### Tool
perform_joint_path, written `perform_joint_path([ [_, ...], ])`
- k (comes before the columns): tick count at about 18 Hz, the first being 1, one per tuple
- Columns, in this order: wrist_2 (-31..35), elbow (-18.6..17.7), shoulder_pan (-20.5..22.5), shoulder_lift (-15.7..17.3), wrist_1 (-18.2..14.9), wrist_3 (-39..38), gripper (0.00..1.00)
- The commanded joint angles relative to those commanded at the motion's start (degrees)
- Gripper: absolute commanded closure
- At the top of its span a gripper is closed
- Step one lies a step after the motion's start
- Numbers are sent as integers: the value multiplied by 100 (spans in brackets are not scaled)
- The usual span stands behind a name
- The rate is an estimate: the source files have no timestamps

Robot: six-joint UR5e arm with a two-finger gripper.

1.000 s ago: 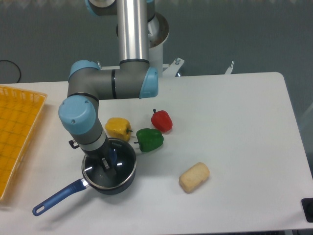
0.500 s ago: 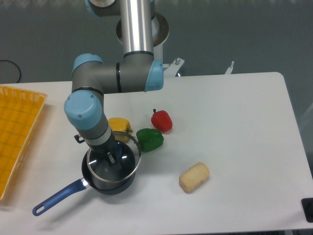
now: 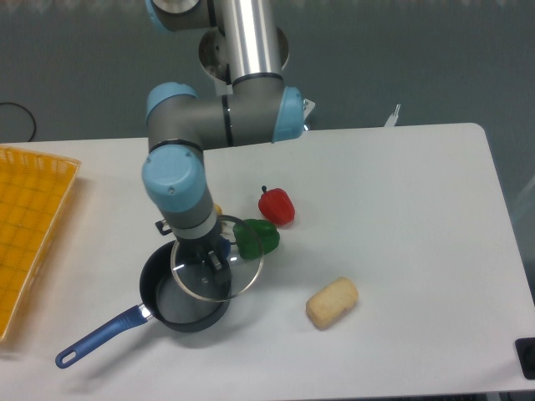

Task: Open the lid
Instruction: 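Lift the glass lid off the saucepan and carry it toward the bread roll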

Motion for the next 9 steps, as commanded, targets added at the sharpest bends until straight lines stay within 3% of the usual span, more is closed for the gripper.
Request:
perform_joint_path([
  [9, -18, -44, 739, 167, -211, 941, 37],
])
